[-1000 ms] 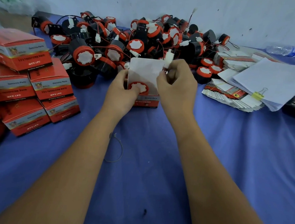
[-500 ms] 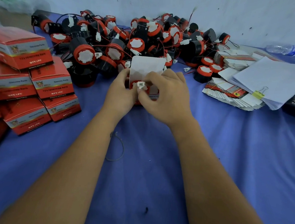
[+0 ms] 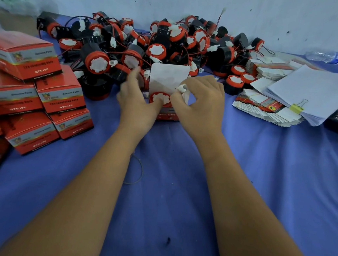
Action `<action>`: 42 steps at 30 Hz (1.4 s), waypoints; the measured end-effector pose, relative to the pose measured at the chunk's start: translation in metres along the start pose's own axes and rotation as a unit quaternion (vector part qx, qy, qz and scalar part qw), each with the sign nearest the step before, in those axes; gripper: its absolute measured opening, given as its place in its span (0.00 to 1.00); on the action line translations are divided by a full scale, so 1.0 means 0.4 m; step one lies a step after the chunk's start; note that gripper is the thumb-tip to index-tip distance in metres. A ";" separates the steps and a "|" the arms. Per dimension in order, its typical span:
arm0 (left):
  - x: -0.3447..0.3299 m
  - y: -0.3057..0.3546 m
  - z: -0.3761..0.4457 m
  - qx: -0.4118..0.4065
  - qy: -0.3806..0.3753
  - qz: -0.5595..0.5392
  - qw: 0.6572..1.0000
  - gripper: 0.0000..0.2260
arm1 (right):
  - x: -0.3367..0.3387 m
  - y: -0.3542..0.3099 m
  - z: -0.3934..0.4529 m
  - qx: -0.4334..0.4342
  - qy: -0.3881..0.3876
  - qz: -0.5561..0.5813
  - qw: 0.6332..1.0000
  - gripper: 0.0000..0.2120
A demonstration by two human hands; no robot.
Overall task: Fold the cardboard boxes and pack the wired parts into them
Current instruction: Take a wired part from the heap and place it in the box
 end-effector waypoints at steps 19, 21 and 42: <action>-0.019 0.078 -0.033 -0.153 -0.028 0.051 0.987 0.08 | -0.016 0.007 -0.005 -0.015 -0.025 0.073 0.997 0.03; -0.022 0.066 -0.026 -0.122 -0.037 0.018 0.992 0.18 | -0.014 0.023 -0.004 -0.043 -0.020 0.103 0.994 0.02; -0.028 0.066 -0.018 -0.126 -0.048 0.011 0.991 0.17 | -0.096 0.036 -0.003 0.053 -0.175 -0.186 0.965 0.13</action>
Point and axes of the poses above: each hand's wrist, its own z-axis towards the middle knuckle, its own x-axis out of the back of the hand, y = z × x, the point moved 9 cm from there along z, towards the middle knuckle, and after that the axes turned 1 degree about -y, right-handed, at the moved point
